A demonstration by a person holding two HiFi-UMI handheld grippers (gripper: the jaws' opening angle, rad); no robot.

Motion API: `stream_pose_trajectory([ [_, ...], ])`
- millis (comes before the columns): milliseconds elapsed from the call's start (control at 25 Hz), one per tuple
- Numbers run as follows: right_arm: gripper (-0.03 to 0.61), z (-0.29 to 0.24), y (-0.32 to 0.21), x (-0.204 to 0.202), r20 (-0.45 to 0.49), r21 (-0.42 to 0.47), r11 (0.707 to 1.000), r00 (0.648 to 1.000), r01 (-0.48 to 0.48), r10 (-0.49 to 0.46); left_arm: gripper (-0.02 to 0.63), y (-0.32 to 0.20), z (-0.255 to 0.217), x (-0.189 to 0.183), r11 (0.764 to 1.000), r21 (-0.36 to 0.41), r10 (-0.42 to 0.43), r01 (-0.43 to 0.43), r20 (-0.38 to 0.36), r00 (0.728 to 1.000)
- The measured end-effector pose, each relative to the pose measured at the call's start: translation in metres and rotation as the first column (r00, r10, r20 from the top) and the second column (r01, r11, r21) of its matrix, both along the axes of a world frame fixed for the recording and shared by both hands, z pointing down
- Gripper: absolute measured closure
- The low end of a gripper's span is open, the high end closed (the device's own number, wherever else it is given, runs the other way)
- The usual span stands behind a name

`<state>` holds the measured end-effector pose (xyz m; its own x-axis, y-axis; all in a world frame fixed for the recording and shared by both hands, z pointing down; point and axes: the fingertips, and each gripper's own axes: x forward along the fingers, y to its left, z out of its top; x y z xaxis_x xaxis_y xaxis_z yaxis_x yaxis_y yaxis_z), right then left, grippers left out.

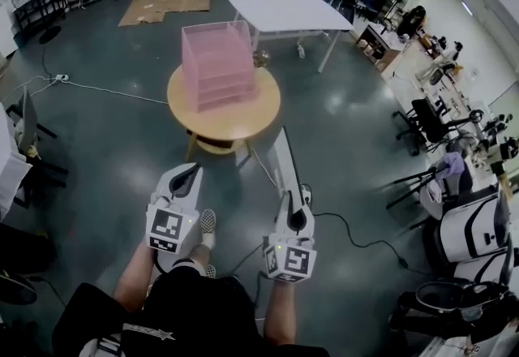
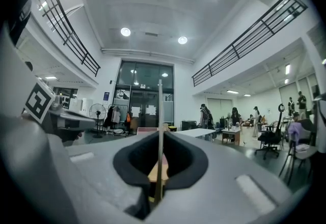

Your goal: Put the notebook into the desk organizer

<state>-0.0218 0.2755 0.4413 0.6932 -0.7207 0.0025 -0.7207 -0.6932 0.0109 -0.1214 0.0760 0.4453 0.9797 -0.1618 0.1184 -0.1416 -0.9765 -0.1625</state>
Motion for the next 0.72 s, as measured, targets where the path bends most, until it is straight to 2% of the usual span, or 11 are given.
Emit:
stream_pose_trajectory([
  [440,0.565,0.011,-0.057,0.111,0.033,0.009,1.000,0.999,0.011,-0.012,0.603,-0.053,0.011,0.115,1.000,-0.020,0.000,0.001,0.023,1.000],
  [720,0.565,0.016,-0.103,0.172,0.058,-0.003,0.999,0.998,0.032,-0.032,0.603,-0.096,0.017,0.173,0.999,-0.039,-0.021,0.023,0.047,0.999],
])
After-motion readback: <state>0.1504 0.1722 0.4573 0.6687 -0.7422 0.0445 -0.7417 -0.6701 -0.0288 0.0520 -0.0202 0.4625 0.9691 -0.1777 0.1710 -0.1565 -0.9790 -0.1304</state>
